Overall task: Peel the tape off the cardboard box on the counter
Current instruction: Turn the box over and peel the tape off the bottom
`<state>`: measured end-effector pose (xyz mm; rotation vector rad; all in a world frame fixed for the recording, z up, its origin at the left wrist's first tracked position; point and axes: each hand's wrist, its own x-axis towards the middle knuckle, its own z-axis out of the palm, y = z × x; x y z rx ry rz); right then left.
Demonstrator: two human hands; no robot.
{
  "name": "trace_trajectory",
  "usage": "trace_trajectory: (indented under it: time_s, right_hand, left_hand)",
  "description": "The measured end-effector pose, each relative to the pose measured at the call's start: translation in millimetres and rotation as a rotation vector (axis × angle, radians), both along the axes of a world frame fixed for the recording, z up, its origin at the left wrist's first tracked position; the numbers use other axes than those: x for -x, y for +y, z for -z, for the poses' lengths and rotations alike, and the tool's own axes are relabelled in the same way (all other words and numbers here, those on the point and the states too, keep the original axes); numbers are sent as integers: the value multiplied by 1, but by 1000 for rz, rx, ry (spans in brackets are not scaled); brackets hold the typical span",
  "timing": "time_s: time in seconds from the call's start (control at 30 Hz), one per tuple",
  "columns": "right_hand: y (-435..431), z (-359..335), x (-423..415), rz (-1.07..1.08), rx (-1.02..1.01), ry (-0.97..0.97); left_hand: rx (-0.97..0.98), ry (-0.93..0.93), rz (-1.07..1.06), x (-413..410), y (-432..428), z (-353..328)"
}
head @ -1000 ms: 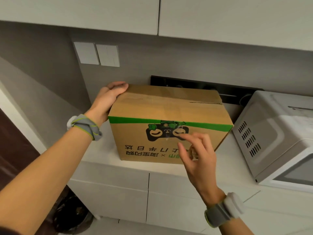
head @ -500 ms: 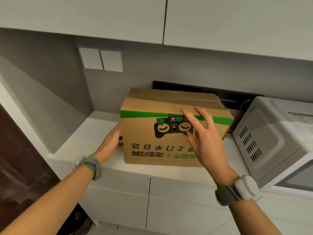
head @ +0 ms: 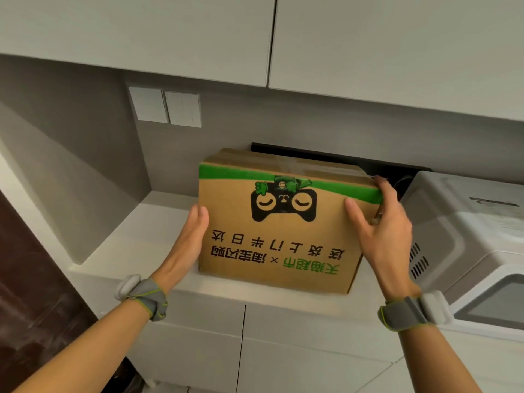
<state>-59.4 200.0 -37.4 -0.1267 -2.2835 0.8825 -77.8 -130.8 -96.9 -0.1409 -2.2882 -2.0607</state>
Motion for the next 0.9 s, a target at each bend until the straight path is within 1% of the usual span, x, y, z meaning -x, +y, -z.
trace_trajectory:
  time_s: [0.07, 0.13, 0.2, 0.3, 0.4, 0.53, 0.7, 0.77, 0.9]
  right_hand:
    - [7, -12, 1, 63, -51, 15]
    - [15, -20, 5, 102, -64, -14]
    - [19, -21, 8, 81, -73, -37]
    - [15, -17, 10, 27, -82, -42]
    - [10, -18, 10, 21, -105, -54]
    - [10, -20, 10, 23, -135, -89]
    - [3, -23, 11, 47, -277, -148]
    - [-4, -23, 12, 1, -341, -155]
    - [-15, -29, 21, -200, -340, -213]
  left_hand:
    - [26, 108, -15, 0, 1, -21]
    - [49, 182, -45, 3, -1, -35]
    - [145, 228, -101, 11, -4, -43]
    - [249, 260, -179, 26, -3, -50]
    - [304, 267, -180, 45, -6, -59]
    - [483, 245, -173, 60, -7, -71]
    - [576, 354, -149, 57, 12, -75]
    - [594, 365, -118, 56, 21, -73]
    - [514, 353, -111, 57, 36, -68]
